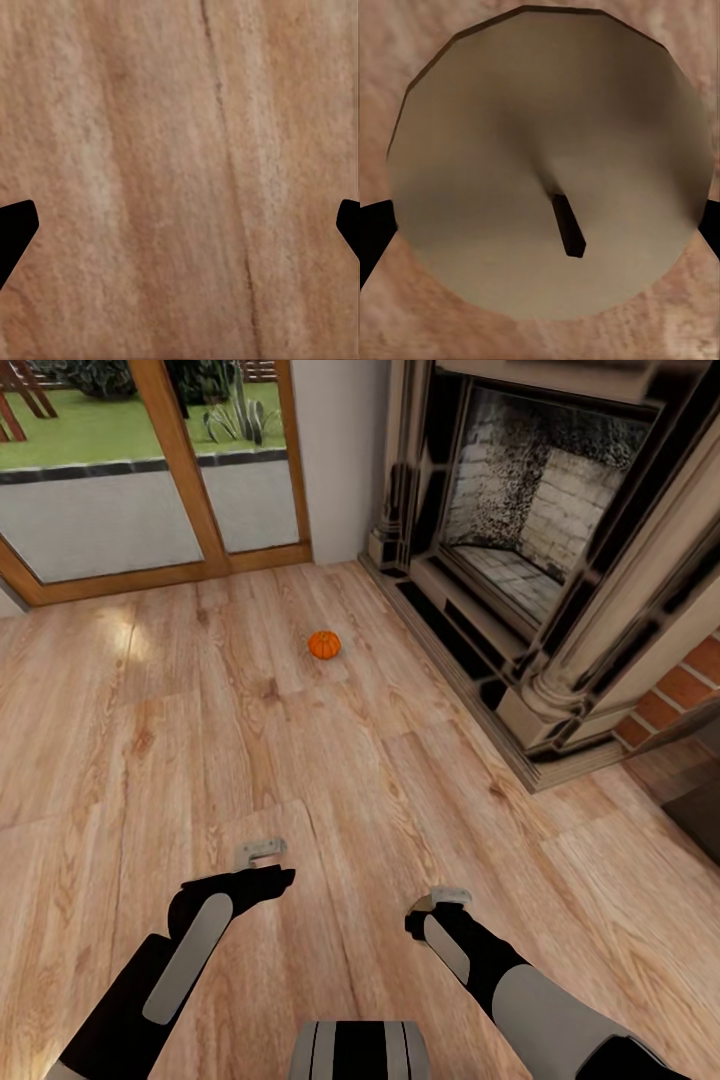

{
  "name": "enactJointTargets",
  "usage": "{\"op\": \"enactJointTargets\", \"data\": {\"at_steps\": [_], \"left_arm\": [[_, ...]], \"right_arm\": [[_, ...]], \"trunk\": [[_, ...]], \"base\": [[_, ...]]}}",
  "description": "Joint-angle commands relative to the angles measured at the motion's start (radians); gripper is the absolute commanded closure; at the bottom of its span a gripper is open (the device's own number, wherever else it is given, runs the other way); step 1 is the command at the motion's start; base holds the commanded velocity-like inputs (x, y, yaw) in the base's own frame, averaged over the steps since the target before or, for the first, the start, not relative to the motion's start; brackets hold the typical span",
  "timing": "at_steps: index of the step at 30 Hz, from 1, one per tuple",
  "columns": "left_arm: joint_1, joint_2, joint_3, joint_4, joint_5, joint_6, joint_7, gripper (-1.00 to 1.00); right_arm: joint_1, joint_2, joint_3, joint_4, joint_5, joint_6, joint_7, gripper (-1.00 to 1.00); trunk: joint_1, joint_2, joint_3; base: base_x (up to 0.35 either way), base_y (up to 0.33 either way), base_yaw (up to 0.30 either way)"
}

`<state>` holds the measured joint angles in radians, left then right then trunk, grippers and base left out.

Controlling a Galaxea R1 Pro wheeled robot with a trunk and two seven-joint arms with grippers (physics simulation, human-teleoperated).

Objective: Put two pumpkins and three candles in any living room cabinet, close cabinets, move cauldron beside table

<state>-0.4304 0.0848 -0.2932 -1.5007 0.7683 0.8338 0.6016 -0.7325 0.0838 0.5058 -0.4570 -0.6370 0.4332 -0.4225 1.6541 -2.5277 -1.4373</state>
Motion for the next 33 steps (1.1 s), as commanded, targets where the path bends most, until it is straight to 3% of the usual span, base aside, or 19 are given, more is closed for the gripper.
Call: {"op": "enactJointTargets", "data": {"at_steps": [1, 33], "left_arm": [[-0.001, 0.000, -0.002, -0.001, 0.010, 0.001, 0.010, -1.00], [-0.001, -0.003, -0.005, 0.000, 0.011, 0.001, 0.009, -1.00]], "right_arm": [[-0.001, -0.001, 0.008, -0.002, -0.009, 0.002, -0.009, -1.00], [-0.001, -0.001, 0.008, -0.002, -0.007, 0.002, -0.009, -1.00]], "trunk": [[0.000, 0.000, -0.001], [0.000, 0.000, -0.001]], "base": [[0.028, -0.005, 0.000], [0.023, 0.000, 0.000]]}}
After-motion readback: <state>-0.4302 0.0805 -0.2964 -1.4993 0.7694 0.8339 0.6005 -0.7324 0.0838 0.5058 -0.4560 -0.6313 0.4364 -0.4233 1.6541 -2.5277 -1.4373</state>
